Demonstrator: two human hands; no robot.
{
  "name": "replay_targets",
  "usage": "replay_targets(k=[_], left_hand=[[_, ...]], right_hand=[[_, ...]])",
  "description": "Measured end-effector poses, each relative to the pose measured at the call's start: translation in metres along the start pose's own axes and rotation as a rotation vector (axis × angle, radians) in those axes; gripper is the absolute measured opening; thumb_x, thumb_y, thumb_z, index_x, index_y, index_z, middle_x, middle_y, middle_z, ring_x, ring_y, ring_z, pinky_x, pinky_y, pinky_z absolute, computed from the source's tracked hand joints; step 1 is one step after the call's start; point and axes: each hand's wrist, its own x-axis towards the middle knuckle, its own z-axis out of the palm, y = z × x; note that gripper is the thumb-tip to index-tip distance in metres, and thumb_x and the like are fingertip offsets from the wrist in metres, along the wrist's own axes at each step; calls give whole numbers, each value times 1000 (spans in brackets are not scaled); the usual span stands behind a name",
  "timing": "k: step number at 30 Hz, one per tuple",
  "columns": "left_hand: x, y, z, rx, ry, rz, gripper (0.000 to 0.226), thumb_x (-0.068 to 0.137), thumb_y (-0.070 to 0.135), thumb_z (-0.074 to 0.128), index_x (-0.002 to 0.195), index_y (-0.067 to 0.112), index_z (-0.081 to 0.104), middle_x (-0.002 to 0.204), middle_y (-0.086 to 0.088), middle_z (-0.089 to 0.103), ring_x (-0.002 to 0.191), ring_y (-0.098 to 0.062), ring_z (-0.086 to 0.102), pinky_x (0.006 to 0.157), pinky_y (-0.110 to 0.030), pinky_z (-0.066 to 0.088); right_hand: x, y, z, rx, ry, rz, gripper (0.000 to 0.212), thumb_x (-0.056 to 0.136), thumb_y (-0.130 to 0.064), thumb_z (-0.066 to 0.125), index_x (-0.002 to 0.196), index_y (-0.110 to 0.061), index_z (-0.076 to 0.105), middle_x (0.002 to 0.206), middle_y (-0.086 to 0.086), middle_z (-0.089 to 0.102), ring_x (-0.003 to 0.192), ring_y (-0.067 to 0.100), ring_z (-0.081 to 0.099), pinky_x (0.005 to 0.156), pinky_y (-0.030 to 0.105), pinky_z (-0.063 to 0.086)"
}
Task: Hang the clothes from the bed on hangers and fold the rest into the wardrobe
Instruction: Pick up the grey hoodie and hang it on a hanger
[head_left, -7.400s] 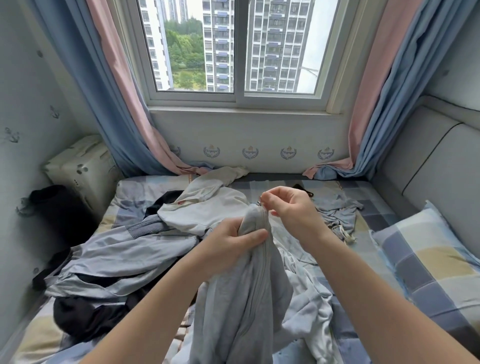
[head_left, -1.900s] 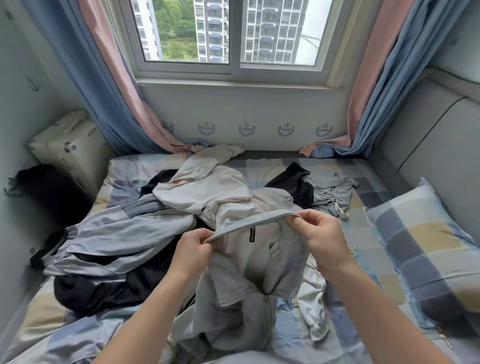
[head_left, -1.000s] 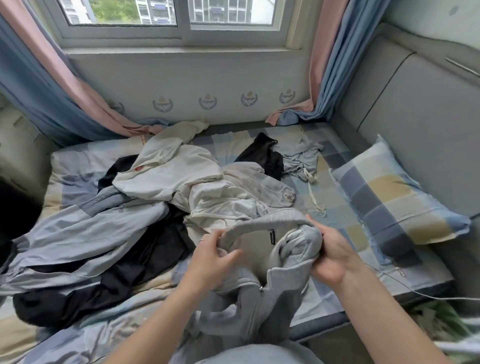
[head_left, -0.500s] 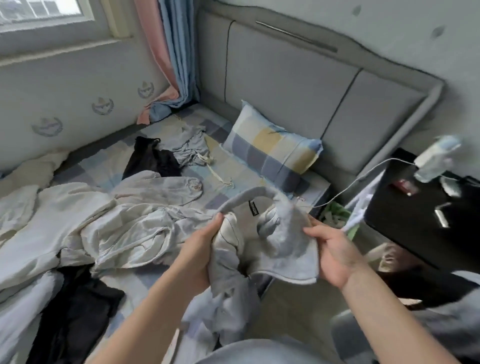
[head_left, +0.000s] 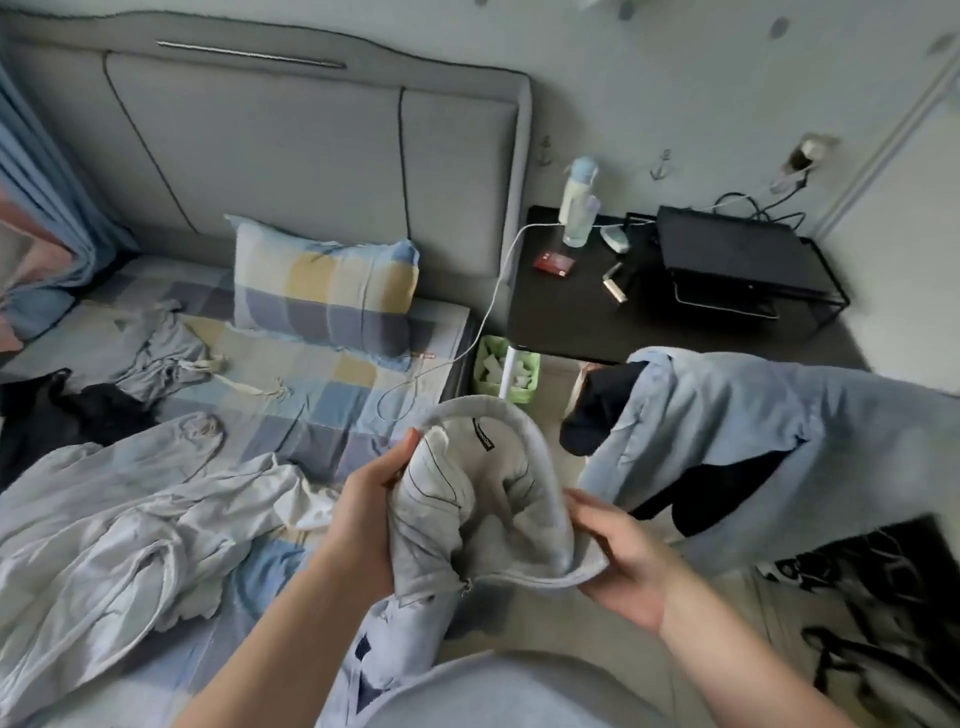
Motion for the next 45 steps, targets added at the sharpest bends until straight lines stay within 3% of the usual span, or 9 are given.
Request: replay_targets(k=[6,12,18,24,26,32,36,39,45], left_hand=[[15,-68,68,80,-146,-92,51,82,50,67,104,5,79,108,-22,73,99,-38,72,85,-50,59],[24,-136,138,137,-239,-184,58,86,55,62,113,5,76,120,-22,69,113,-39,66,104,-56,46],[30,-192,211,123,-299,-257,59,94,52,55,124,3,69,135,-26,60,125,-43,58,112,-60,37],[33,-241,303,269,-451,-370,61,97,51,51,125,0,67,128,-25,65,117,-41,64,95,-54,55],[35,-251,338,317,-536,-419,56,96,48,52,116,0,73,123,-25,67,113,-40,66,87,-52,59],[38,-268,462,522,-741,-414,65,92,44,59,136,-4,57,139,-29,54,130,-43,54,112,-55,40],[44,-268,546,673,-930,-301,56,96,39,58,127,-8,61,126,-32,62,114,-43,64,104,-56,48],[40,-258,608,727,-1090,-173,45,95,34,61,116,-6,65,117,-31,67,112,-45,65,106,-59,45],[29,-225,731,760,-1384,33,26,98,29,61,90,4,65,86,-17,67,84,-28,65,87,-40,50]], right_hand=[[-76,4,-102,-126,-7,-3,55,78,-3,66,132,-12,59,118,24,67,94,35,66,71,42,56],[-144,14,-176,230,-194,-198,73,78,17,67,140,-19,57,130,27,60,105,33,67,88,42,57],[-204,23,-225,610,-257,-496,65,93,21,37,151,-8,37,152,29,39,137,39,47,115,46,39],[-263,20,-269,561,335,-652,60,84,9,57,140,-11,53,105,16,72,89,27,72,78,39,60],[-282,12,-280,432,548,-676,51,86,3,59,134,-15,60,100,12,71,90,25,71,80,42,60],[-330,-44,-289,11,1084,-751,32,97,-14,61,117,-39,67,125,-14,67,112,5,65,96,33,53],[-363,-103,-287,-217,1295,-856,32,96,-25,64,114,-51,66,127,-22,60,123,-5,52,89,19,47],[-389,-154,-285,-339,1446,-957,35,96,-20,64,119,-47,63,129,-23,59,123,-5,52,104,30,43],[-445,-262,-277,-593,1643,-1140,38,95,-12,64,122,-38,56,133,-17,58,124,0,54,98,16,44]])
